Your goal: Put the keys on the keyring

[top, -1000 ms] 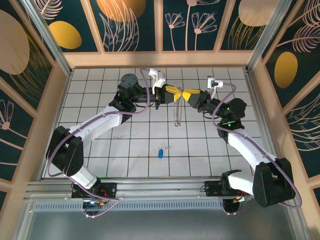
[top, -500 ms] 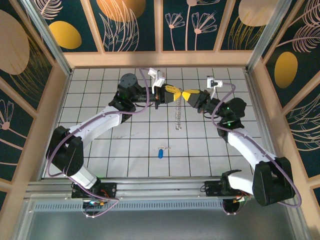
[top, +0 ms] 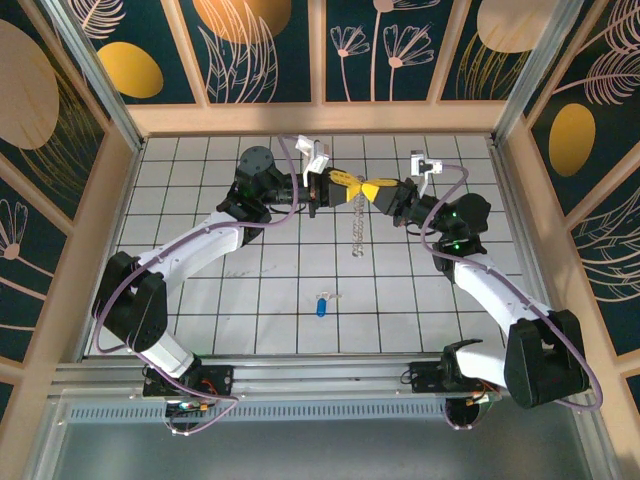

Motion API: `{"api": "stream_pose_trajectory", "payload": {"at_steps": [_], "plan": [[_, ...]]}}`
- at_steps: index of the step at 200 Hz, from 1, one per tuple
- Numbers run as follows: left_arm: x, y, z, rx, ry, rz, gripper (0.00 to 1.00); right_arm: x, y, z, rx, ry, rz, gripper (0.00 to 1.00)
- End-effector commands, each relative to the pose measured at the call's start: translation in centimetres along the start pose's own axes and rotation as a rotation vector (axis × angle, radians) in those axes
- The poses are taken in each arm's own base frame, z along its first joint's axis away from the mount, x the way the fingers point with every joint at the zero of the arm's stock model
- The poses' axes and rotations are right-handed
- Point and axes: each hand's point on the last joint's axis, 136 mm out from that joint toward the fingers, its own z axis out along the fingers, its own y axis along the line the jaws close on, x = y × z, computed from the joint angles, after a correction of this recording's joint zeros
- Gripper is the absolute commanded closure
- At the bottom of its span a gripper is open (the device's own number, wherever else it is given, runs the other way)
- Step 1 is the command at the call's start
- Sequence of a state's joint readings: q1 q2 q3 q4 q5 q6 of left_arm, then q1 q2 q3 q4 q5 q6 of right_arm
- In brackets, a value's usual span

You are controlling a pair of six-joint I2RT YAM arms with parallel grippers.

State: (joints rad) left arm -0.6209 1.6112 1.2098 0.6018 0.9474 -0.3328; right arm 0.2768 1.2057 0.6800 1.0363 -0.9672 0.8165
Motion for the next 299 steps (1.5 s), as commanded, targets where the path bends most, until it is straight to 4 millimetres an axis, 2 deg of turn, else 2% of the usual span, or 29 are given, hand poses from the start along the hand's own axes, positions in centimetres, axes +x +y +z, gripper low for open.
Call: {"api": "stream_pose_trajectory", "payload": {"at_steps": [1, 22, 35, 53, 63, 82, 113, 138, 204, 252, 299], "plan": [[-1.4, -1.4, 0.4, 0.059, -0.027, 0.062, 1.00, -0.7, 1.3, 0.5, -0.045, 0.005, -0.049, 1.00], [-1.6, -1.0, 0.4, 0.037, -0.037, 0.050, 1.00, -0.9, 1.1, 0.5, -0.030, -0.007, -0.058, 1.00], [-2.0, -0.3, 0.3, -0.016, -0.056, 0.043, 0.81, -1.1, 0.8, 0.4, -0.016, -0.021, -0.066, 1.00], [-3.0, 0.4, -0.3, -0.099, -0.101, 0.042, 0.64, -1.7, 0.6, 0.1, -0.006, -0.049, -0.084, 1.00], [-3.6, 0.9, -0.8, -0.152, -0.128, 0.040, 0.57, -2.1, 0.6, -0.1, -0.010, -0.066, -0.093, 1.00], [-4.5, 1.5, -1.6, -0.227, -0.182, 0.027, 0.51, -3.0, 1.0, -0.4, -0.024, -0.107, -0.124, 1.00], [-5.2, 2.0, -2.4, -0.277, -0.234, -0.019, 0.47, -4.2, 1.7, -0.7, -0.057, -0.188, -0.169, 1.00], [-5.0, 2.9, -2.7, -0.316, -0.257, -0.052, 0.45, -5.1, 2.3, -1.1, -0.088, -0.266, -0.202, 1.00], [-5.4, 2.7, -1.9, -0.223, -0.321, -0.114, 0.42, -7.6, 3.0, -1.8, -0.128, -0.450, -0.247, 1.00], [-6.2, 2.3, -1.2, -0.124, -0.374, -0.162, 0.49, -8.5, 4.3, -0.6, -0.169, -0.484, -0.282, 1.00], [-7.1, 1.5, -0.9, -0.044, -0.409, -0.183, 0.55, -9.0, 4.0, 0.2, -0.179, -0.503, -0.270, 1.00]]}}
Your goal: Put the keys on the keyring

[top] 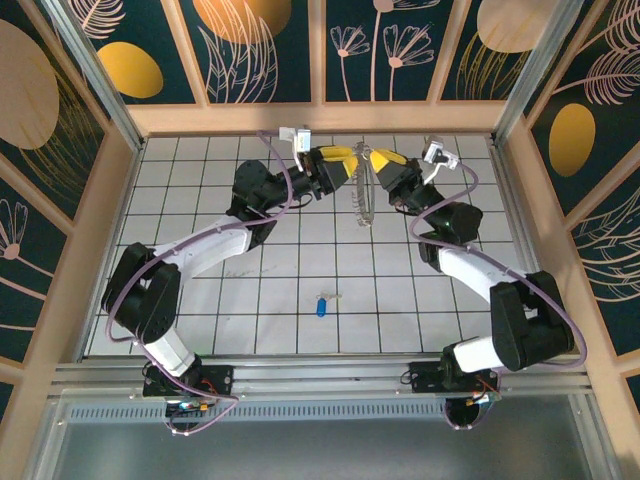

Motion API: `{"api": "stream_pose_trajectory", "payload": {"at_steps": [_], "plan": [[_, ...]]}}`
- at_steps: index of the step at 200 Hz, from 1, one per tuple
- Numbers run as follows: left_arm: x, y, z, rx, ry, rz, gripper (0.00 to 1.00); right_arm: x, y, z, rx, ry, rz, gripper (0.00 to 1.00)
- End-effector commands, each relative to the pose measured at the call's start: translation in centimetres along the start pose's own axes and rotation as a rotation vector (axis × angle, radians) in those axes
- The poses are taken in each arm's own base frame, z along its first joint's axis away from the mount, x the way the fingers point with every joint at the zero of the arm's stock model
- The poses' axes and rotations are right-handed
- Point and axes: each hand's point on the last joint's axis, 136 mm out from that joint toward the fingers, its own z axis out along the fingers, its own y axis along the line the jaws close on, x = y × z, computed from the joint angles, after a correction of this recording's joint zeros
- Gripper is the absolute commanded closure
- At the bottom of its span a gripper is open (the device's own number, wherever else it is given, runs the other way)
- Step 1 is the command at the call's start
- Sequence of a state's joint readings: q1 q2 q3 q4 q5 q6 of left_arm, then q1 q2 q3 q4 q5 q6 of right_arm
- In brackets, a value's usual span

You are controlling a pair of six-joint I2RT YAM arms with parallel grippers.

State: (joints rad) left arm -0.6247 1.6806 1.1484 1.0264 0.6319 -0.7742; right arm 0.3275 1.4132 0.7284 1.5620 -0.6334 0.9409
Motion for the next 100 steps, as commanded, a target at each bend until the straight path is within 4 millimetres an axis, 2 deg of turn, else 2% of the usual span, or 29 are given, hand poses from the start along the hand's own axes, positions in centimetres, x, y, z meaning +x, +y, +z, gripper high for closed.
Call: {"api": "stream_pose_trajectory", "payload": {"at_steps": [1, 61, 100], "plan": [[-2.3, -3.1, 0.4, 0.124, -0.059, 0.020, 0.56, -2.9, 3.5, 0.7, -0.131, -0.113, -0.128, 1.00], [-2.8, -4.2, 0.0, 0.179, -0.087, 0.006, 0.60, -2.6, 2.5, 1.0, -0.118, -0.110, -0.099, 1.00], [-2.9, -3.9, 0.3, 0.171, -0.089, -0.002, 0.63, -2.4, 2.4, 0.9, -0.116, -0.101, -0.091, 1.00]]}}
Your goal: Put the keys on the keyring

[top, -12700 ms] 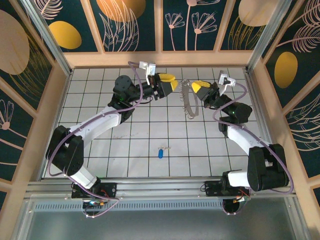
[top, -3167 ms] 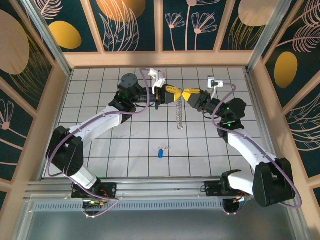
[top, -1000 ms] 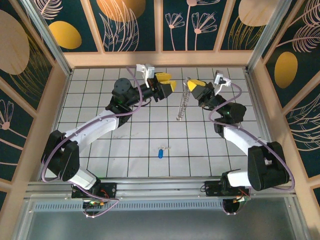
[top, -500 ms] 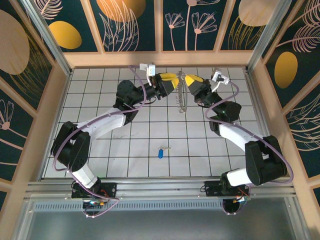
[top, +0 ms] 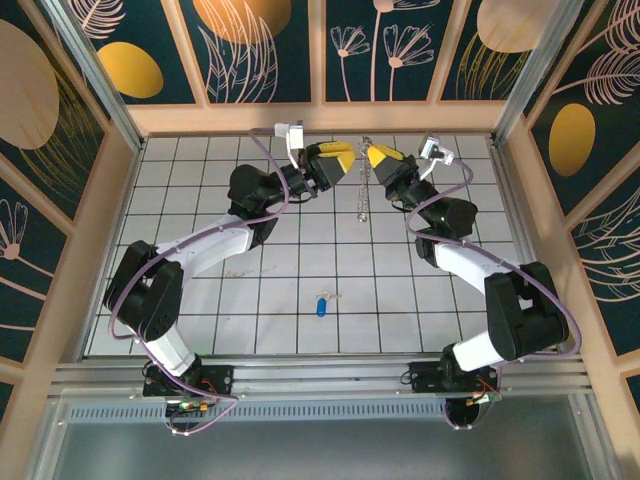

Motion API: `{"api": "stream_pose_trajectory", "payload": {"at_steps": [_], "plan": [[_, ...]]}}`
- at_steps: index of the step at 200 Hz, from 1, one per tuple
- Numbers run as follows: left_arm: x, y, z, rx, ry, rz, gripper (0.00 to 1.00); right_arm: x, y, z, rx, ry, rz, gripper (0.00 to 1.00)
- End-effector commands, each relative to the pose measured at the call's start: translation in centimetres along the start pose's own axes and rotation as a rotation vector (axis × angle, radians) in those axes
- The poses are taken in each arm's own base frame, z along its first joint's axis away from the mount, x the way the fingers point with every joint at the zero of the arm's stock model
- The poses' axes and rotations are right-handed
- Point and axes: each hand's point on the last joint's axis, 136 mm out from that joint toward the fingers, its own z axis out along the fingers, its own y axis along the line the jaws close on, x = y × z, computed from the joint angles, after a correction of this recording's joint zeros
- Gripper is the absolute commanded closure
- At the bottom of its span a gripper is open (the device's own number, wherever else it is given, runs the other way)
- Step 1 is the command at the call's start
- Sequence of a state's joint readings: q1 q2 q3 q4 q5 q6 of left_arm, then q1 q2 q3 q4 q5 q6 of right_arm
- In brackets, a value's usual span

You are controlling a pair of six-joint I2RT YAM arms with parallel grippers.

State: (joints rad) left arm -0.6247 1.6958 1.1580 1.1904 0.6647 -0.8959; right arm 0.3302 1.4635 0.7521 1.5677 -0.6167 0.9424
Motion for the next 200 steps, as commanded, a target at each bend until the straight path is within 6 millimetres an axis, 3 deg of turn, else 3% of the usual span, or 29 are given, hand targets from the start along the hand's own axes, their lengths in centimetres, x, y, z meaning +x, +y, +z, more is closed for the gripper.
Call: {"api": "stream_pose_trajectory", "payload": {"at_steps": [1, 11, 16, 29, 200], "plan": [[-1.1, -1.4, 0.5, 0.057, -0.027, 0.024, 0.63, -2.7, 3.9, 0.5, -0.138, -0.095, -0.104, 1.00], [-1.3, -1.5, 0.6, 0.060, -0.031, 0.025, 0.64, -2.6, 3.9, 0.4, -0.137, -0.094, -0.103, 1.00], [-0.4, -0.3, 0.7, 0.044, -0.017, 0.006, 0.64, -2.6, 3.9, 0.4, -0.137, -0.094, -0.101, 1.00], [-0.2, 0.0, 0.7, 0.042, -0.013, -0.001, 0.65, -2.5, 3.8, 0.4, -0.136, -0.091, -0.099, 1.00], [0.2, 0.3, 1.4, 0.069, -0.006, -0.014, 0.72, -1.5, 3.1, 0.7, -0.136, -0.061, -0.058, 1.00]]}}
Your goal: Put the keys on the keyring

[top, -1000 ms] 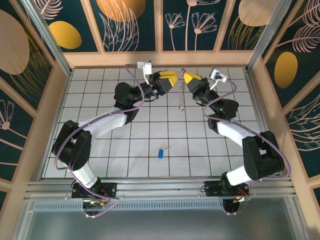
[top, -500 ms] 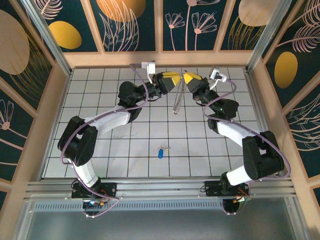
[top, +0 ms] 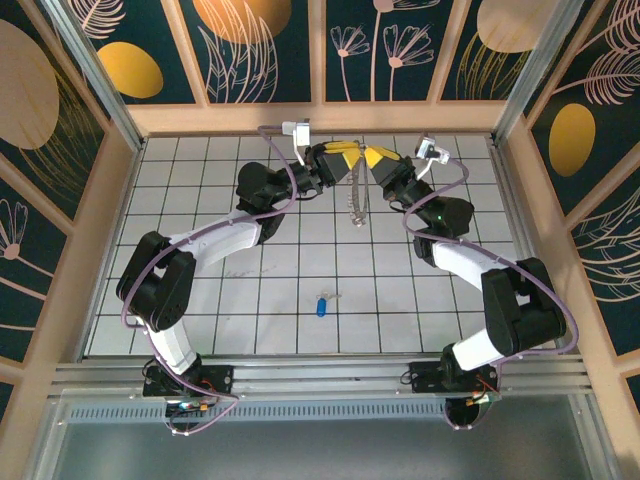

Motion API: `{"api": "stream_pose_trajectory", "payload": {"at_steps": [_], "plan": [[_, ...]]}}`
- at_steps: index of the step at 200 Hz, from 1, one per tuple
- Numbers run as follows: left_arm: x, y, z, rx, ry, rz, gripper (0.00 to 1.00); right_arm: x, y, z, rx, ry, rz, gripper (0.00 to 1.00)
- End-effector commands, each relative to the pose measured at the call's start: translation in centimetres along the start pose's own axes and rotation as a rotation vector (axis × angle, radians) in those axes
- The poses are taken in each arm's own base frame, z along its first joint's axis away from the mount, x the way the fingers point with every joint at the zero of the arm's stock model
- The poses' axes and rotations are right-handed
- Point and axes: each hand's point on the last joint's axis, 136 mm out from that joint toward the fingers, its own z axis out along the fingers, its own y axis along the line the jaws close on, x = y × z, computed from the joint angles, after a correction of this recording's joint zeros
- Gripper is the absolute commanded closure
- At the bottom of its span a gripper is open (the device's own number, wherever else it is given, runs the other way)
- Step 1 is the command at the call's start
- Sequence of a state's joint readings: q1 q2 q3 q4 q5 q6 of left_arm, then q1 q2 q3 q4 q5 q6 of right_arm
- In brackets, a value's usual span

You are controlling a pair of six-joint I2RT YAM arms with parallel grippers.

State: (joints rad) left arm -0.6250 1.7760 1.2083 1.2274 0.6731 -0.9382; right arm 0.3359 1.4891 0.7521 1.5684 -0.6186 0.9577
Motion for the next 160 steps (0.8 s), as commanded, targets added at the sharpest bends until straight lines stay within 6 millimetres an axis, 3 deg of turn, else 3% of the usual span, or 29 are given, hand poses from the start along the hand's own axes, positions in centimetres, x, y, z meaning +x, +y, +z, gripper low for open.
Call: {"api": "stream_pose_trajectory", "payload": {"at_steps": [1, 103, 160], "plan": [[-0.48, -1.33, 0.60, 0.059, -0.009, 0.024, 0.72, -2.24, 4.06, 0.58, -0.150, -0.073, -0.092, 1.00], [-0.36, -0.78, 0.84, 0.053, -0.010, 0.019, 0.81, -1.72, 3.93, 0.49, -0.150, -0.059, -0.079, 1.00], [-0.11, -0.57, 0.88, 0.051, -0.006, 0.016, 0.93, -1.50, 3.74, 0.42, -0.145, -0.053, -0.075, 1.00]]}}
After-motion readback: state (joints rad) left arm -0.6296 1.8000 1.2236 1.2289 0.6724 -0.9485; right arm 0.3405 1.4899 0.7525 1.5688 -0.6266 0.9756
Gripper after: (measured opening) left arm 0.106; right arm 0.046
